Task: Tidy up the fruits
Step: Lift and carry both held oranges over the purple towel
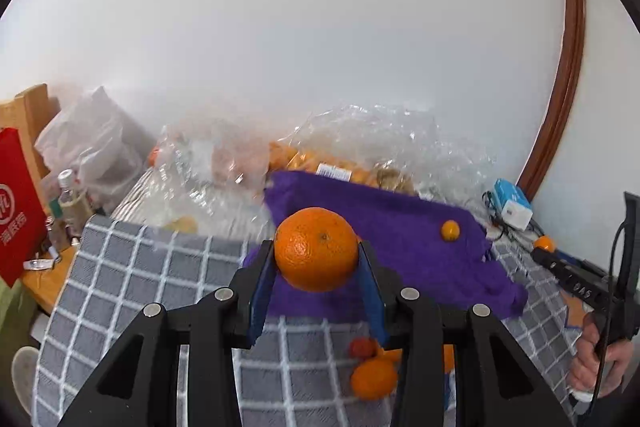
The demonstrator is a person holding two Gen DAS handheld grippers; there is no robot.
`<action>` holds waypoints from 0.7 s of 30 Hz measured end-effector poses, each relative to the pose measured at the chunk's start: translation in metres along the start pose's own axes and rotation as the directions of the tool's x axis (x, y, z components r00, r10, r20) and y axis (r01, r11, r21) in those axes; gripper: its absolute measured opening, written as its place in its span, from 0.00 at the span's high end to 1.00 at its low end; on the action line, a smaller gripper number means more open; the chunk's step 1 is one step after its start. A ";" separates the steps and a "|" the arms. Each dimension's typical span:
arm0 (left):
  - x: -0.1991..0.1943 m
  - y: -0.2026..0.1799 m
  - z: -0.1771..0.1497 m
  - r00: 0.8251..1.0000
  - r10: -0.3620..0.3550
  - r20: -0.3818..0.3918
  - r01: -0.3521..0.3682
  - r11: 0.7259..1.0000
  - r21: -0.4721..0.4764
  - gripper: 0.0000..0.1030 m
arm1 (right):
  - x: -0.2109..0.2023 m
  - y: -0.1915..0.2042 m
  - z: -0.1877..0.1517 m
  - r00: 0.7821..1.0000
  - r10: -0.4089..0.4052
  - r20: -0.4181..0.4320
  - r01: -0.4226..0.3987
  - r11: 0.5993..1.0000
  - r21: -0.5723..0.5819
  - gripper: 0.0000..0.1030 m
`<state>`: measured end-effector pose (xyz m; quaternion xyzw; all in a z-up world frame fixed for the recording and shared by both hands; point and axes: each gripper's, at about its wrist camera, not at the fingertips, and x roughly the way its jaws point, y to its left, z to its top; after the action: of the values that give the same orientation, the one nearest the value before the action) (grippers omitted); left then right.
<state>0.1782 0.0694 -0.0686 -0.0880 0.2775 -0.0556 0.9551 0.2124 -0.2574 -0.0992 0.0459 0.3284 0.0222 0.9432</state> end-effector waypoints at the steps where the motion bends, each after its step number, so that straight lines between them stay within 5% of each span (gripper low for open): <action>1: 0.007 -0.003 0.005 1.000 -0.005 0.006 0.005 1.000 -0.009 0.63 | 0.006 0.000 0.005 1.000 0.003 -0.008 -0.003 1.000 0.008 0.62; 9: 0.061 -0.023 0.028 1.000 -0.005 -0.001 0.005 1.000 -0.013 0.63 | 0.049 -0.006 0.029 1.000 0.002 -0.024 -0.001 0.999 0.046 0.62; 21: 0.105 -0.018 0.001 0.996 0.064 -0.059 -0.062 0.998 0.030 0.63 | 0.103 -0.009 0.005 0.992 0.012 -0.123 -0.007 0.999 0.036 0.62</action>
<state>0.2660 0.0357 -0.1190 -0.0642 0.3077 -0.0320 0.9488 0.2968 -0.2591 -0.1598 0.0626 0.3862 0.0237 0.9200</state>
